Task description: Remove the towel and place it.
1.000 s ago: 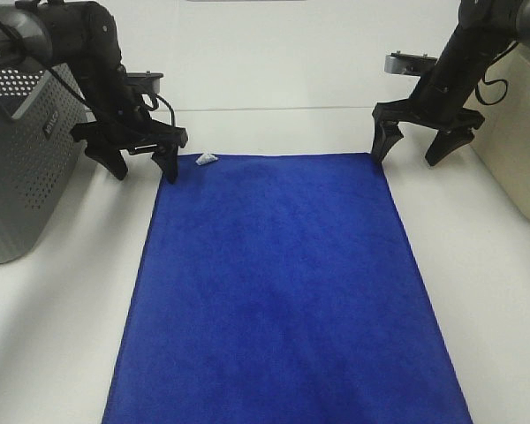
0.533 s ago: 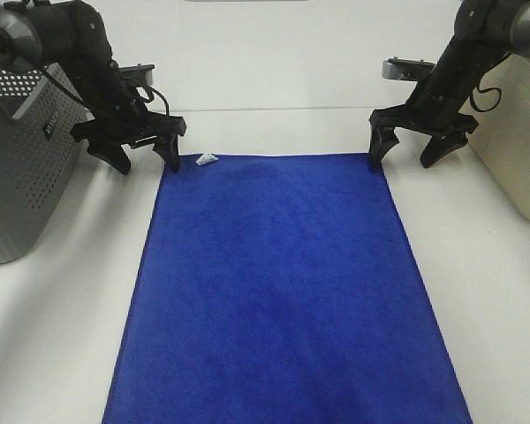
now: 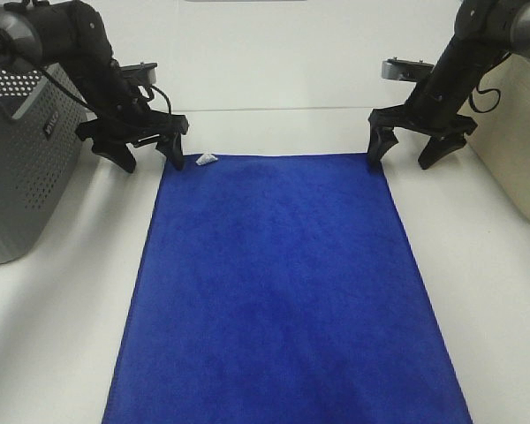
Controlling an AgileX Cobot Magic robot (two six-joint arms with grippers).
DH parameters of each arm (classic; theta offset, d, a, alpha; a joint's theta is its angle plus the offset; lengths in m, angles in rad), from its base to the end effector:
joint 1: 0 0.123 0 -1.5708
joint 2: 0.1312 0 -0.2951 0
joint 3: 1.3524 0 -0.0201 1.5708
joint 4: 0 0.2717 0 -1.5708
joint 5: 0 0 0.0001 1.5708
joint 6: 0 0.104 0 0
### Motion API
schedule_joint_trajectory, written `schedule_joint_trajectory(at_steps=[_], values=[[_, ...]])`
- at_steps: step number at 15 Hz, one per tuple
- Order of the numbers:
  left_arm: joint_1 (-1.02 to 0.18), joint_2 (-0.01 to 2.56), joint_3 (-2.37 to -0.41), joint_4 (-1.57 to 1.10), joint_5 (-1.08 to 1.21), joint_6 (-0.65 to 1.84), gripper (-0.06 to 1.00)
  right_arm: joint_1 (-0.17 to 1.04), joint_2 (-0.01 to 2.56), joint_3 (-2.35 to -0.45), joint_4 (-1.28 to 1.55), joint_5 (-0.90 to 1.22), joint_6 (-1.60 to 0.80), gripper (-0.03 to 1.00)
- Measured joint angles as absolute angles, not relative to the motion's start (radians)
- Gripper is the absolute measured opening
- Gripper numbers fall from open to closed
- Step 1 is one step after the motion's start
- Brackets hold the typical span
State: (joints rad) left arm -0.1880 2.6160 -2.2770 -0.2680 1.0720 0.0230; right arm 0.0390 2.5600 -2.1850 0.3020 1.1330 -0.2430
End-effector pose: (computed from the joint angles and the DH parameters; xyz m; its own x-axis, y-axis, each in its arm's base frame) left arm 0.5522 -0.1297 0.0905 -0.9692 0.0780 -0.2338 0.1377 0.9581 -0.2511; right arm 0.5470 0.0494 0.0949 -0.9698 -0.1453 -0.1958 -0.1919 0.9503 0.2453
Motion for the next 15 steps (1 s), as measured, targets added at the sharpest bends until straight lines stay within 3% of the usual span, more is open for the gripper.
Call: schedule_joint_trajectory(at_steps=[9,15], values=[[-0.210,2.623,-2.277,-0.303,1.028,0.041,0.76,0.044,2.573,-2.188,0.428,1.134,-0.243,0.93],[-0.280,2.636,-2.278,-0.366,0.964,0.067,0.74,0.155,2.583,-2.196,0.429,1.084,-0.244,0.91]])
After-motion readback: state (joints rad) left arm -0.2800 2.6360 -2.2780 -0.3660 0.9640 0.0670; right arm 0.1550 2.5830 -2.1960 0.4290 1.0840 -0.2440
